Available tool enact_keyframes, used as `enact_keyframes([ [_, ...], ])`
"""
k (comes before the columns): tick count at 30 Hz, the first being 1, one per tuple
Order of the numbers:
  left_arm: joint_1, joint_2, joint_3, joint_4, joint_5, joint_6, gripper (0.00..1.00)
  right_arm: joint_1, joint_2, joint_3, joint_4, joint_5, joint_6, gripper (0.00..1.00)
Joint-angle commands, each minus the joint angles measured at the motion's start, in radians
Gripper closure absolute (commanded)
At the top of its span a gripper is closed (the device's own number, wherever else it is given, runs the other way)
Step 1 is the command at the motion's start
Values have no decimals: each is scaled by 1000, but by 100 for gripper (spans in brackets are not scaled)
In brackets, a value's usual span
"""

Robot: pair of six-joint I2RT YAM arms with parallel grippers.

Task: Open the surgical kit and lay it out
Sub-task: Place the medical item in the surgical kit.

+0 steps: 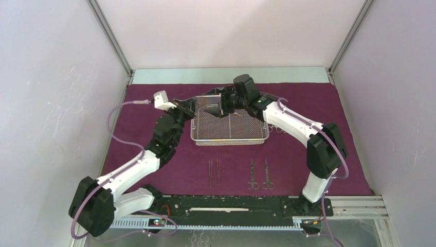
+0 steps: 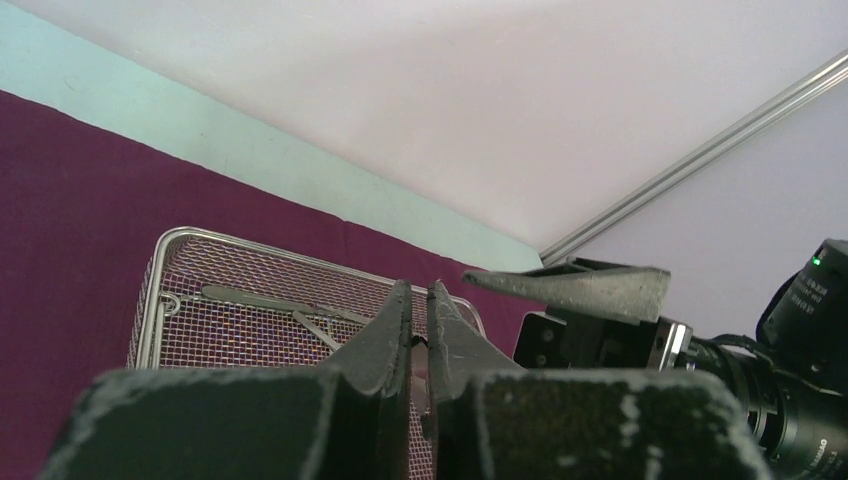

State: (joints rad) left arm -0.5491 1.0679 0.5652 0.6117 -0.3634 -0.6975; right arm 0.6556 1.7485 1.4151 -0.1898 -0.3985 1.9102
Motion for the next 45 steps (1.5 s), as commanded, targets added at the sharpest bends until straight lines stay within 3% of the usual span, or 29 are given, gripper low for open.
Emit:
enact_keyframes([
  [1,-15,-4,47,52,-58,50,100,-5,17,76,4,6,34,29],
  [12,-15,-7,32,76,-55,98,100,-8,30,29,45,-53,34,36],
  [30,-15,-37,7,100,-15,105,100,-16,10,-31,34,-91,-26,37],
  [45,-15,-49,-19,117,35,108,100,-34,44,-6,74,-98,-7,50],
])
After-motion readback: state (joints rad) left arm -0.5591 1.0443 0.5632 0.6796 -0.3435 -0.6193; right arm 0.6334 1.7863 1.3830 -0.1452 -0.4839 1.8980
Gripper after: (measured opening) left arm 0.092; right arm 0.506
